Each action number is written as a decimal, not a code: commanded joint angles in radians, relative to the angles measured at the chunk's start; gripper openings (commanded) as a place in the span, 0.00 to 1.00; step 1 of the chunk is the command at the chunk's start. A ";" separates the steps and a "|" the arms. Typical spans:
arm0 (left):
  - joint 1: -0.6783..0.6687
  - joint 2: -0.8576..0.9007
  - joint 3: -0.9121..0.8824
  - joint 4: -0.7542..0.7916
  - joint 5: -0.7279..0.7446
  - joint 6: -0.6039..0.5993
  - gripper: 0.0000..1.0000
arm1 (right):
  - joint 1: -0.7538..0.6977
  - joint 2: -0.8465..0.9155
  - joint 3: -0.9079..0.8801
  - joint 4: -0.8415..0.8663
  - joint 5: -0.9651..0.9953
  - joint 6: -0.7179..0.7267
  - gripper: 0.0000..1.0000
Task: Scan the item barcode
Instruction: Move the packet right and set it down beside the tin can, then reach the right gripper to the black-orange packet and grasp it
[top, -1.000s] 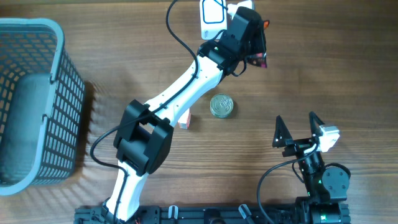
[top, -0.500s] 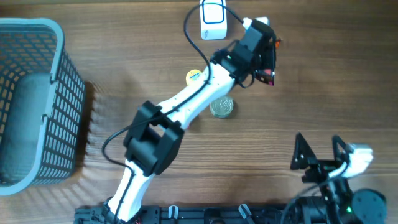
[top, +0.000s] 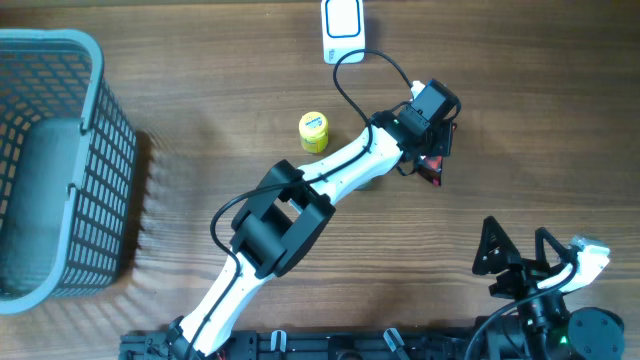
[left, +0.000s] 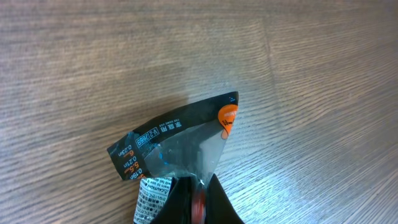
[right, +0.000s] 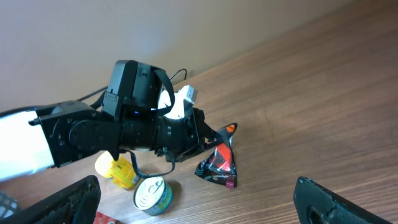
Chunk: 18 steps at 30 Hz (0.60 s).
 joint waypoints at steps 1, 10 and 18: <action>-0.014 0.020 0.000 -0.012 0.015 0.002 0.15 | -0.001 0.011 -0.006 -0.005 0.023 0.085 1.00; -0.001 -0.082 0.000 -0.005 -0.004 0.056 1.00 | 0.000 0.015 -0.008 -0.041 0.051 0.066 1.00; 0.195 -0.493 0.000 -0.043 -0.041 0.169 1.00 | 0.000 0.293 -0.007 -0.005 0.026 0.088 1.00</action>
